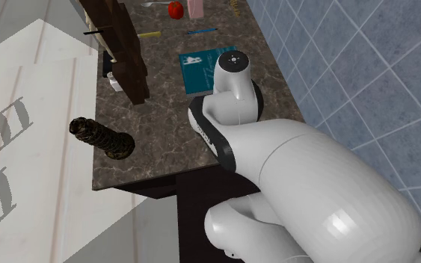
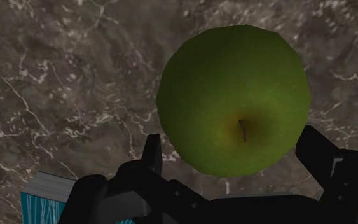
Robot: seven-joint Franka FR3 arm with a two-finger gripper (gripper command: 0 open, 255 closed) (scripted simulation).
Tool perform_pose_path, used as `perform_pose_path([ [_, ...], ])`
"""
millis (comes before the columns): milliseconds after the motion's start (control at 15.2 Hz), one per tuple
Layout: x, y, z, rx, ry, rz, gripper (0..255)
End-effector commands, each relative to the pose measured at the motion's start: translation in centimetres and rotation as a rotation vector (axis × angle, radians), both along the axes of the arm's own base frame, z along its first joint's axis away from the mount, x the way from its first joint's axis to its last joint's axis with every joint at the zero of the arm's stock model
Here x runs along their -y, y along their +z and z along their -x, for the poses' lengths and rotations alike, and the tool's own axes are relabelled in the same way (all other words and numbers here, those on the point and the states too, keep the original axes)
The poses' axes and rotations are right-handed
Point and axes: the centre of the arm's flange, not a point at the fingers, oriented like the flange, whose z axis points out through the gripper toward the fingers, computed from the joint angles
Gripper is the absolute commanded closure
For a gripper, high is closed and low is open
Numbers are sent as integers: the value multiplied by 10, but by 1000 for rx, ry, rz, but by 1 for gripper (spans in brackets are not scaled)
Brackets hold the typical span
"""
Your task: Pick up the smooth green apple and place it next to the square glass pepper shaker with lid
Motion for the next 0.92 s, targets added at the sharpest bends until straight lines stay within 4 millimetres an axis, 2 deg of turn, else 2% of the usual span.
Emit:
perform_pose_path([
  [0,0,0,0,0,0,0,0],
  [66,0,0,0,0,0,0,255],
  [660,0,0,0,0,0,0,255],
  [858,0,16,0,0,0,0,255],
])
